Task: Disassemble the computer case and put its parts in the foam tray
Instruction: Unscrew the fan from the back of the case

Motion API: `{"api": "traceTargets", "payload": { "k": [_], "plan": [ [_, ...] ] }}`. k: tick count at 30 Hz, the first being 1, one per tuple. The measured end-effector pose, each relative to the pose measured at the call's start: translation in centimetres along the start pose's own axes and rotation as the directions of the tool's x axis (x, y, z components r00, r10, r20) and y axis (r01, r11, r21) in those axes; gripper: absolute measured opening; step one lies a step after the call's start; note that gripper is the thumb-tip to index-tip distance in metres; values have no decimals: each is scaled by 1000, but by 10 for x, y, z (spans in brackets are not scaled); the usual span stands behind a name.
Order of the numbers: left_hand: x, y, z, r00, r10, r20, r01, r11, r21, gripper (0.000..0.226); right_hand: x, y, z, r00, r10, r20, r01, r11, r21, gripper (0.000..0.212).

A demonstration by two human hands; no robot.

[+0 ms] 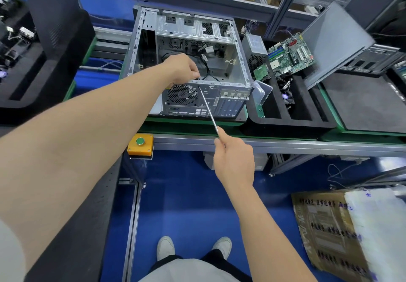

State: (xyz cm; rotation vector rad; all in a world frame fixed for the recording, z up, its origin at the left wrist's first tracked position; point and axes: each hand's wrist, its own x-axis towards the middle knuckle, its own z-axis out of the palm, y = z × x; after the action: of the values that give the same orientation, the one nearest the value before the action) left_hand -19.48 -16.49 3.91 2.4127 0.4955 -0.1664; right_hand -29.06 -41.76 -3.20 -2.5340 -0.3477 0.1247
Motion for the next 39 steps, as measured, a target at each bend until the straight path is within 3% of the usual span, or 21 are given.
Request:
{"api": "traceTargets", "payload": {
  "k": [2, 3, 4, 6, 9, 12, 15, 17, 21, 26, 29, 31, 35, 39],
  "plan": [
    [0, 1, 1, 1000, 29, -2, -29, 1000, -7, 20, 1, 0, 0, 986, 87, 140, -127, 942, 309, 33],
    [0, 1, 2, 999, 34, -7, -34, 999, -16, 21, 4, 0, 0, 958, 147, 248, -248, 856, 453, 29],
    [0, 1, 2, 999, 31, -13, -32, 999, -34, 21, 6, 0, -2, 905, 188, 380, -388, 730, 563, 28],
    [2, 1, 2, 1000, 19, -19, -20, 998, -67, 21, 7, -2, -6, 793, 116, 598, -585, 418, 695, 30],
    [3, 0, 2, 1000, 3, -19, -5, 997, -83, 22, 6, -4, -9, 708, -127, 695, -697, 32, 716, 26],
    [5, -2, 2, 1000, -10, -17, 9, 996, -87, 23, 3, -4, -5, 667, -321, 672, -745, -299, 597, 24],
    [6, -2, 2, 1000, -23, -19, 22, 997, -79, 25, -1, -6, 1, 685, -394, 613, -724, -459, 515, 34],
    [7, -2, 2, 1000, -23, -18, 22, 998, -60, 26, -3, -8, 6, 712, -321, 625, -699, -407, 588, 35],
    [8, -3, 3, 1000, -9, -15, 8, 999, -47, 24, -3, -10, 10, 752, -150, 642, -659, -131, 741, 28],
    [7, -1, 3, 999, -9, -39, 7, 999, -51, 19, -3, -8, 13, 784, 47, 619, -618, 148, 772, 22],
    [4, 1, 2, 999, -23, -31, 22, 999, -28, 19, 1, -6, 13, 821, 246, 515, -571, 371, 733, 18],
    [4, 2, 1, 999, -15, -30, 15, 1000, -4, 19, 3, -3, 14, 850, 326, 414, -525, 461, 715, 17],
    [6, 2, 3, 999, 6, -38, -6, 1000, 7, 20, 2, -5, 13, 853, 305, 422, -521, 467, 715, 16],
    [6, 0, 4, 999, -22, -47, 21, 999, -28, 19, 10, -6, 5, 773, 200, 601, -633, 276, 723, 22]
  ]
}}
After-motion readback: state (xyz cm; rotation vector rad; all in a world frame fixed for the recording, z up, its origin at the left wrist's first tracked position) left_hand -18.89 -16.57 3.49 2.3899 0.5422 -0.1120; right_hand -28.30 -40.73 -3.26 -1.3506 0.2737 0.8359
